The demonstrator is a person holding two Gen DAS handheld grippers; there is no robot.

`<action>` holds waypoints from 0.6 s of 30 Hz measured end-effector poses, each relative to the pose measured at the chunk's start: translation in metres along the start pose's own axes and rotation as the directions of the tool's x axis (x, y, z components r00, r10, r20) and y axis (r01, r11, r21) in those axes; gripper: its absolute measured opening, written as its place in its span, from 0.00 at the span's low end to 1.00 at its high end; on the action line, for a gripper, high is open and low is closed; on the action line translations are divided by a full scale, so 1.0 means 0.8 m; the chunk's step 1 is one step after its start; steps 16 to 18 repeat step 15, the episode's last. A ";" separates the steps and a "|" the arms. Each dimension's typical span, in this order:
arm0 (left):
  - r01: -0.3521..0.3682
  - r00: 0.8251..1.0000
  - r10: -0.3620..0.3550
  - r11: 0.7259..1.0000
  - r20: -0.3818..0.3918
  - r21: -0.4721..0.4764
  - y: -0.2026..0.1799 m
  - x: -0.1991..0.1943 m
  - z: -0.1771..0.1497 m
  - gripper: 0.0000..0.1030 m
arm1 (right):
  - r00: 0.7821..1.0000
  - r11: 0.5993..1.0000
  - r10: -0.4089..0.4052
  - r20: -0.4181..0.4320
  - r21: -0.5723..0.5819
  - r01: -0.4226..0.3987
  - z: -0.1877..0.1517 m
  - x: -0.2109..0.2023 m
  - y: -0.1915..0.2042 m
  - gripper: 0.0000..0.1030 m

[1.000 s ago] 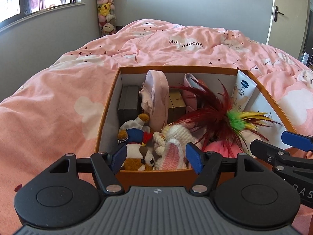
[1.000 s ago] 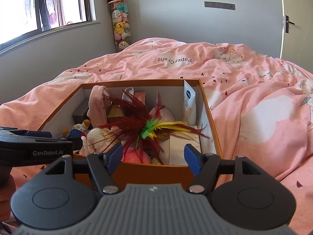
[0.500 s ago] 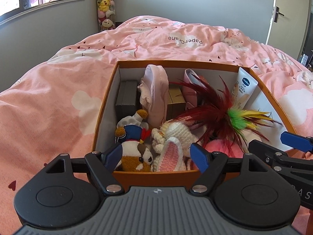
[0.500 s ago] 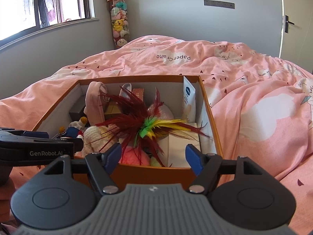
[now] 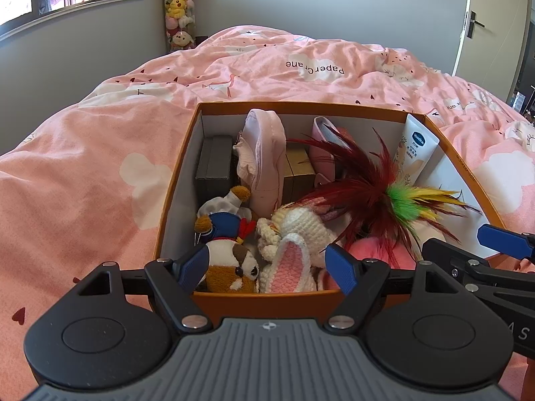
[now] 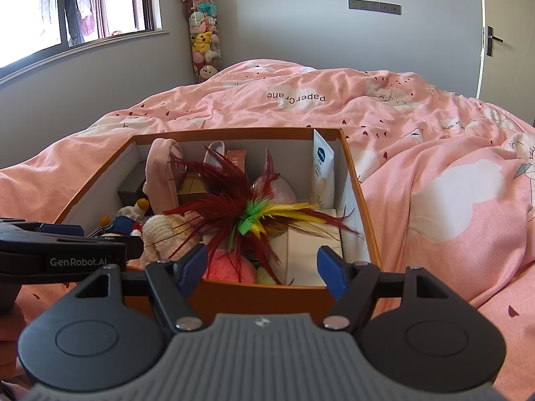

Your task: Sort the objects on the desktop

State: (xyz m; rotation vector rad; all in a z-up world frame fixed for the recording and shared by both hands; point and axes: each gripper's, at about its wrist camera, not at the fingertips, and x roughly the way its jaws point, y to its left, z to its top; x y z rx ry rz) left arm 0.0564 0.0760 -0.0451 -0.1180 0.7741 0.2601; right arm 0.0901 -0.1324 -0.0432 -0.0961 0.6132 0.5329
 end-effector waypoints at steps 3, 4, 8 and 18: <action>0.000 1.000 0.000 1.000 0.000 0.000 0.000 0.000 0.000 0.88 | 1.000 1.000 0.000 0.000 0.000 0.000 0.000 0.000 0.000 0.72; 0.001 1.000 -0.001 1.000 -0.001 -0.001 0.000 0.000 0.000 0.88 | 1.000 1.000 -0.001 -0.001 -0.001 0.001 0.000 0.000 0.000 0.72; 0.009 1.000 -0.009 1.000 0.000 -0.001 -0.001 0.001 -0.001 0.88 | 1.000 1.000 -0.005 -0.003 -0.003 0.005 -0.001 0.001 0.000 0.72; 0.010 1.000 -0.010 1.000 -0.003 0.001 -0.001 0.001 -0.001 0.88 | 1.000 1.000 -0.001 -0.001 -0.002 0.001 -0.002 0.000 -0.002 0.72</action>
